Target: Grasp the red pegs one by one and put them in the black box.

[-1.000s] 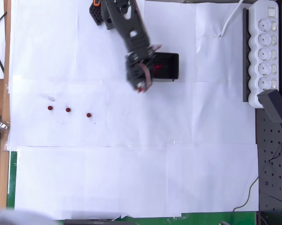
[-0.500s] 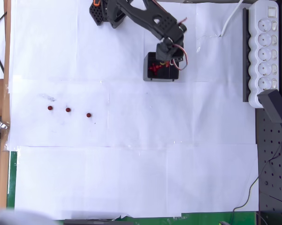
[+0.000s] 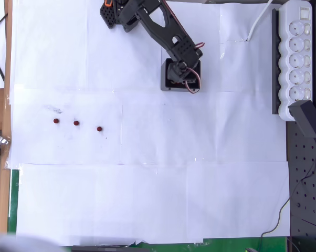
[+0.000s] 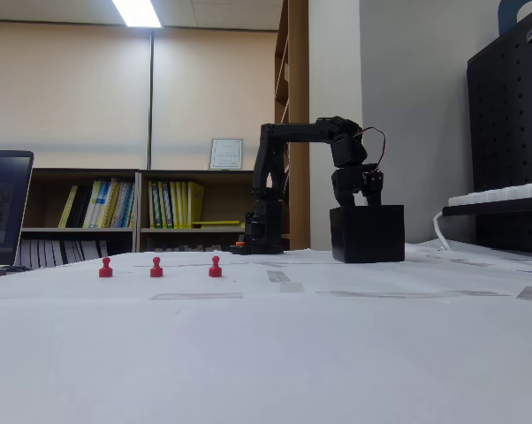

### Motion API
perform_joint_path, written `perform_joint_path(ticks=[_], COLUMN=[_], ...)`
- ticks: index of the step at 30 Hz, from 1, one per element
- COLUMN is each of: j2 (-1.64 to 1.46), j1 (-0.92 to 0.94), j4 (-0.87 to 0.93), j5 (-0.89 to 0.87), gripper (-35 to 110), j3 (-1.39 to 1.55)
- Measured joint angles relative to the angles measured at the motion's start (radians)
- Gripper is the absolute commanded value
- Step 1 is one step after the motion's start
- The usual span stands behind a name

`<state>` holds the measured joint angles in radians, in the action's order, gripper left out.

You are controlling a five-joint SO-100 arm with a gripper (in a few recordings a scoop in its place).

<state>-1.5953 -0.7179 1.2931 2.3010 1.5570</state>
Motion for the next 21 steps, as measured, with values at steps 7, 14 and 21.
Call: perform_joint_path(ticks=[7,14,21], j2=[0.187,0.454,0.476], j1=[0.029,0.247,0.647], j4=[0.149,0.089,-0.371], j5=[-0.011,-0.100,-0.402], gripper=[19,19,19], j3=[0.089,0.071,-0.439])
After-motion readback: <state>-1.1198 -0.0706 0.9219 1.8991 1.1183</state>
